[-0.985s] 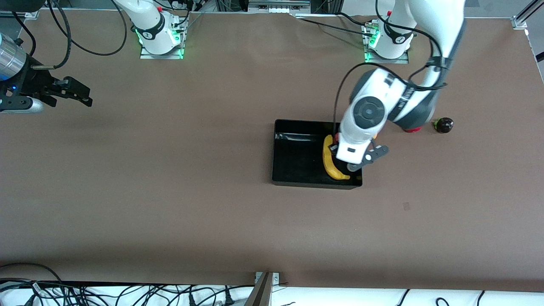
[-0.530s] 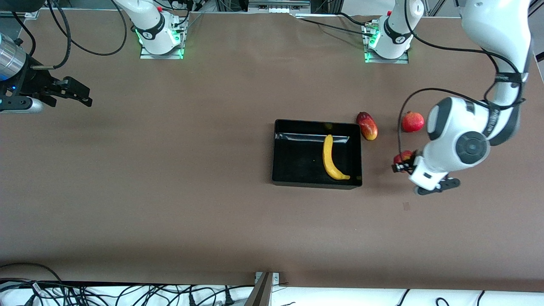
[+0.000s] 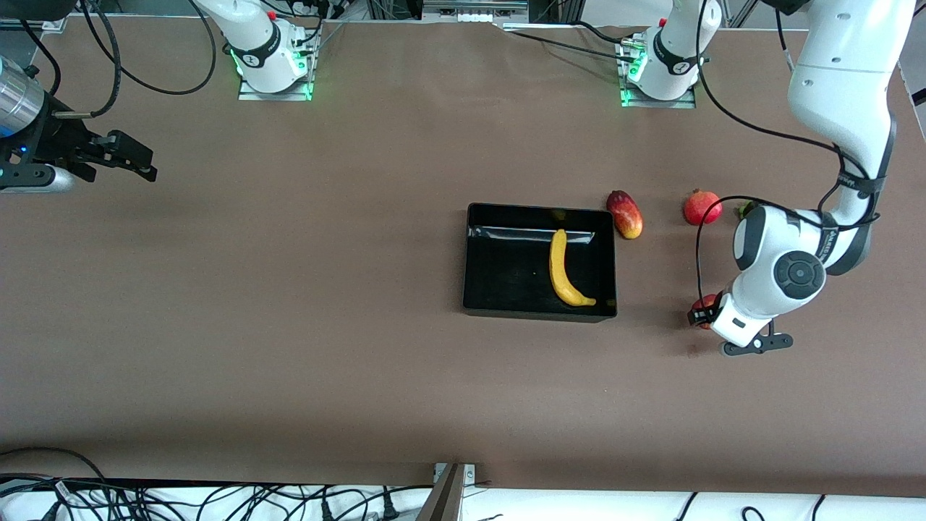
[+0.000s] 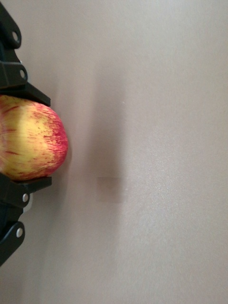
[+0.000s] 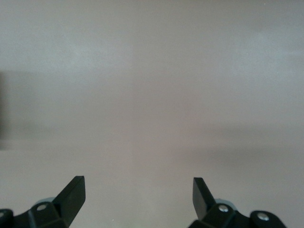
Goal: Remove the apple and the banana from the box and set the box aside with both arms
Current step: 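Carry the apple out of the tray and set it on the table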
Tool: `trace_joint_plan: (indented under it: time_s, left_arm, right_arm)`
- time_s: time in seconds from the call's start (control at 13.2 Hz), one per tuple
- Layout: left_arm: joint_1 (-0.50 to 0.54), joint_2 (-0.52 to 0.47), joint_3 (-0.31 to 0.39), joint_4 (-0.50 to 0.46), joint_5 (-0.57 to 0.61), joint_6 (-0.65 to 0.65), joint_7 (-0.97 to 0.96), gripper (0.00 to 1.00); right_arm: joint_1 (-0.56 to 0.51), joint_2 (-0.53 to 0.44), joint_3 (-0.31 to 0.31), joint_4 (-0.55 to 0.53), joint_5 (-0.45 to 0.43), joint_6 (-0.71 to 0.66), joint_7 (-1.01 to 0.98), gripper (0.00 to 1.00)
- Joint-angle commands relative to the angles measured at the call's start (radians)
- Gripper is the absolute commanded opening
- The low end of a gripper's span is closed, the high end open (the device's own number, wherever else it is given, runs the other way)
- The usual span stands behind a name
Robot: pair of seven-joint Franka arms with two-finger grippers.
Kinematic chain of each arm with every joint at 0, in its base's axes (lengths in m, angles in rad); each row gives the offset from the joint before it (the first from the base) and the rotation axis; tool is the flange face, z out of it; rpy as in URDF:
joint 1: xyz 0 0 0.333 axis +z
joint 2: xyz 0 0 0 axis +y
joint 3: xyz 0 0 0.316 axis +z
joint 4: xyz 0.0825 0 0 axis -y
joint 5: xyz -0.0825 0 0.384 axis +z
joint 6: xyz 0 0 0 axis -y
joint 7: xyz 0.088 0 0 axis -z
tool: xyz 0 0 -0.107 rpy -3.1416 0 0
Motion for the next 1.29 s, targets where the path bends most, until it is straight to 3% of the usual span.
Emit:
trace_joint_plan:
  time_s: [0.0, 0.08, 0.15, 0.3, 0.45, 0.68, 0.98, 1.21]
  left_arm:
    - [0.003, 0.034, 0.014, 0.008, 0.036, 0.038, 0.018, 0.17]
    - [0.0, 0.019, 0.02, 0.0, 0.036, 0.028, 0.018, 0.79]
    - [-0.006, -0.013, 0.02, 0.0, 0.036, -0.009, 0.016, 1.0]
    - [-0.023, -0.087, 0.018, 0.022, 0.012, -0.194, 0.051, 1.0]
    - [-0.063, -0.187, 0.02, 0.025, -0.113, -0.334, 0.044, 1.0]
    - [-0.168, -0.3, 0.018, 0.023, -0.266, -0.477, -0.115, 1.0]
    - [-0.31, -0.299, 0.005, 0.02, -0.338, -0.446, -0.372, 1.0]
    - [-0.376, -0.246, 0.006, 0.012, -0.341, -0.33, -0.491, 1.0]
  right_arm:
    - [-0.01, 0.004, 0.009, 0.018, -0.013, -0.015, -0.016, 1.0]
    - [-0.01, 0.004, 0.009, 0.018, -0.013, -0.015, -0.015, 1.0]
    - [-0.01, 0.004, 0.009, 0.018, -0.013, -0.013, -0.015, 1.0]
    - [-0.01, 0.004, 0.009, 0.018, -0.013, -0.015, -0.013, 1.0]
    - [-0.01, 0.004, 0.009, 0.016, -0.013, -0.015, -0.013, 1.0]
    - [-0.01, 0.004, 0.009, 0.017, -0.013, -0.015, -0.013, 1.0]
    - [-0.01, 0.004, 0.009, 0.016, -0.013, -0.013, -0.012, 1.0]
    - [-0.01, 0.004, 0.009, 0.018, -0.013, -0.013, -0.012, 1.0]
